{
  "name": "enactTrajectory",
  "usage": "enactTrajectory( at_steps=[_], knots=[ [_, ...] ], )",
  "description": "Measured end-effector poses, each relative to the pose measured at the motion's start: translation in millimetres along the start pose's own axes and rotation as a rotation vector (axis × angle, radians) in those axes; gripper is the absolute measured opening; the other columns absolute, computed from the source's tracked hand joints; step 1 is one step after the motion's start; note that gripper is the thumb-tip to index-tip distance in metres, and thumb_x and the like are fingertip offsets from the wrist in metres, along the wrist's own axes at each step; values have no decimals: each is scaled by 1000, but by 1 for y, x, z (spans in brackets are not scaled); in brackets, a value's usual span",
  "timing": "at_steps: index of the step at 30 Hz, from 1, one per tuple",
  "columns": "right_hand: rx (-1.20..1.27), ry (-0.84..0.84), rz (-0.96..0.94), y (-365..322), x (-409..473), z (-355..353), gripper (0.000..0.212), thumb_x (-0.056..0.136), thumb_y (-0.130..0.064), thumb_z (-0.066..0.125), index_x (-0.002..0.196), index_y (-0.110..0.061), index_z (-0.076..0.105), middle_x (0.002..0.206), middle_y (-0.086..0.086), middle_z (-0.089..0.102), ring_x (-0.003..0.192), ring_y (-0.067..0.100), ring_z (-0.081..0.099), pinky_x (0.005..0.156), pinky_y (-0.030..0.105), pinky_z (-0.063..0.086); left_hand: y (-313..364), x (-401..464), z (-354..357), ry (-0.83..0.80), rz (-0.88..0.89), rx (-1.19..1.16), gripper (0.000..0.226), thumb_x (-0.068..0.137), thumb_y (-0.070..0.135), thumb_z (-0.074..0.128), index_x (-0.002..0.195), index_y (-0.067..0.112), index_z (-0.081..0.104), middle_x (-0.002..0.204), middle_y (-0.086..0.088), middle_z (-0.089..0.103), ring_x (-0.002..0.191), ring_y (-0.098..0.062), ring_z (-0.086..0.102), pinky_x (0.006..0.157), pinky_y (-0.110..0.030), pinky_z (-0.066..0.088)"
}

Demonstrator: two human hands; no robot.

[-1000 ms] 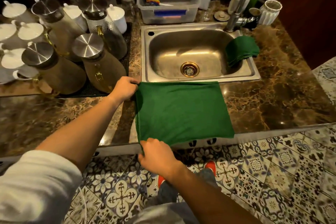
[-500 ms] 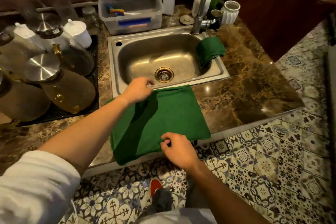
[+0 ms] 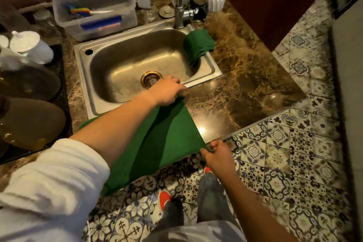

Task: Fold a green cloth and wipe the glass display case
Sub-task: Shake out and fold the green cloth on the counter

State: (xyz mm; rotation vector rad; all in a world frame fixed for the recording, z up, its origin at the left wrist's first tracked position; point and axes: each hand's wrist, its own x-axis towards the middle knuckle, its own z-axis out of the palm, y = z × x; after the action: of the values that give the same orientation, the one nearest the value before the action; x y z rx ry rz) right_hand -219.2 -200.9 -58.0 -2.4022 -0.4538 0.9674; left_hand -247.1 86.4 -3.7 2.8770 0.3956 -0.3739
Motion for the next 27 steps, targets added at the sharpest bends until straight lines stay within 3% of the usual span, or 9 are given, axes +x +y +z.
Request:
enactTrajectory(
  at_steps=[3,6,9,12,15,19,23,27],
  knots=[
    [32,-112,42,7,6,5,41,87,-37,71,115,-10,59,113,13,64,101,33,64,93,46,51,2,10,3,-70,6,50,47,94,15,53,139,29,53,132,-13,52,120,-33,45,90,-43,43],
    [36,-141,54,9,12,7,34,86,-39,72,107,-14,59,107,6,67,102,27,63,93,42,50,1,16,7,-131,23,108,49,93,15,54,139,32,52,135,-13,50,125,-34,40,93,-46,41],
    [27,-154,35,8,15,6,29,86,-40,72,81,-15,58,78,5,67,81,27,65,81,41,53,-3,16,8,-142,22,121,49,90,12,56,135,32,56,137,-13,48,128,-34,36,97,-50,41],
    [31,-182,8,8,18,3,37,85,-37,74,70,-8,56,65,13,62,66,30,59,75,40,51,-6,16,8,-122,-25,120,42,87,12,60,126,27,62,139,-13,47,132,-35,32,100,-55,37],
    [45,-194,-29,9,20,0,40,85,-32,75,62,-18,45,54,0,48,55,19,46,67,37,46,-8,16,6,-111,-64,115,34,84,13,63,117,21,66,139,-13,47,132,-35,33,101,-56,35],
    [41,-154,-37,9,22,-8,40,83,-32,75,62,-17,44,56,3,50,57,25,53,61,33,39,-13,15,-3,-75,-104,77,25,80,15,68,104,22,68,130,-7,55,125,-32,39,95,-51,37],
    [177,-80,-29,4,21,-17,41,82,-26,75,59,-19,42,53,-2,46,53,16,41,58,31,38,-20,14,-20,-34,-157,70,19,80,20,71,98,25,69,119,-5,60,116,-31,45,90,-45,37],
    [300,-19,-31,-4,18,-27,36,82,-21,74,61,-13,46,54,-2,48,51,13,41,55,30,38,-25,9,-36,34,-199,39,18,81,24,72,99,25,71,115,-5,59,115,-31,45,88,-44,36]
  ],
)
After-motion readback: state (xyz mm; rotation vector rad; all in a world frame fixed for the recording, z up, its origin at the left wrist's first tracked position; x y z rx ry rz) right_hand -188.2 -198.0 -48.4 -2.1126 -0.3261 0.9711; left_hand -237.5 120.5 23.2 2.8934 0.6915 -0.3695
